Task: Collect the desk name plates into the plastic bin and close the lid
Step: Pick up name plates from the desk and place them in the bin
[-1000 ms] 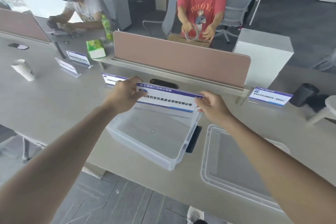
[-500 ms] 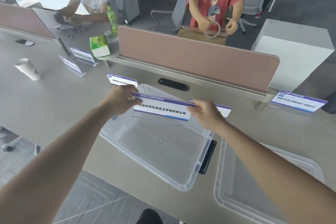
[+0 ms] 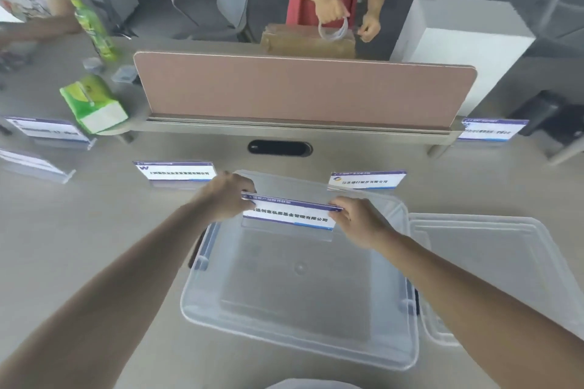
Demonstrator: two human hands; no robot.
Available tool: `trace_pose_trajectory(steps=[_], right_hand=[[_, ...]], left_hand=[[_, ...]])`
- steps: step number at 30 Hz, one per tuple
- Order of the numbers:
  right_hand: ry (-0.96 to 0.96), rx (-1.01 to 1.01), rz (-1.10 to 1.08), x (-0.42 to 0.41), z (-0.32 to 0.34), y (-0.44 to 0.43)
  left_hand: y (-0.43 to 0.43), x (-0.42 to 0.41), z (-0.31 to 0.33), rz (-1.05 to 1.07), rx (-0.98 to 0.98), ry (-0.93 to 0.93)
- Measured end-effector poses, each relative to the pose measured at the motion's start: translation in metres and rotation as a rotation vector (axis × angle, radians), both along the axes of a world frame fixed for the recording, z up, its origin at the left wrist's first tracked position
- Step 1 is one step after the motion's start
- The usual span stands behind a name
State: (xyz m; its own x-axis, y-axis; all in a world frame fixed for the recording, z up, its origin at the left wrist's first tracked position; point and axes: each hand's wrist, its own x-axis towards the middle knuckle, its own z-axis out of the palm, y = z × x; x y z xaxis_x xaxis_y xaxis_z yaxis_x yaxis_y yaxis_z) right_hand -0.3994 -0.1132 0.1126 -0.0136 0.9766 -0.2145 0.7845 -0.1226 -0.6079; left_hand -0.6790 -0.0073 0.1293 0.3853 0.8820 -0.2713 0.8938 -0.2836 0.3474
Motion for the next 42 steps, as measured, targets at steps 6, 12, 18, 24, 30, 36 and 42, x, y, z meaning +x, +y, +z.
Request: trace_pose_trajectory(steps=[6, 12, 18, 24, 30, 36, 42], right_hand=[[-0.073, -0.063, -0.094, -0.02, -0.018, 0.0], [-0.106, -0.116, -0.158, -0.027, -0.043, 0.001], [-0.237, -0.139, -0.157, -0.036, -0.06, 0.007], [-0.402, -0.092, -0.202, -0.048, -0.071, 0.016], [-0.448, -0.1, -0.207, -0.046, -0.073, 0.023], [-0.516, -0.137, -0.245, -0.049, -0.065, 0.025], [-0.54, -0.153, -0.224, -0.045, -0.055, 0.029]], left_hand=[[0.027, -0.006, -0.023, -0.424, 0.229, 0.149], [0.022, 0.006, -0.046, -0.496, 0.236, 0.351], [0.011, 0.02, -0.041, -0.521, 0.275, 0.647], [0.009, 0.021, -0.043, -0.521, 0.326, 0.645], [0.009, 0.024, -0.044, -0.542, 0.344, 0.677], [0.008, 0.031, -0.041, -0.515, 0.344, 0.674], [0.007, 0.033, -0.043, -0.446, 0.336, 0.646]])
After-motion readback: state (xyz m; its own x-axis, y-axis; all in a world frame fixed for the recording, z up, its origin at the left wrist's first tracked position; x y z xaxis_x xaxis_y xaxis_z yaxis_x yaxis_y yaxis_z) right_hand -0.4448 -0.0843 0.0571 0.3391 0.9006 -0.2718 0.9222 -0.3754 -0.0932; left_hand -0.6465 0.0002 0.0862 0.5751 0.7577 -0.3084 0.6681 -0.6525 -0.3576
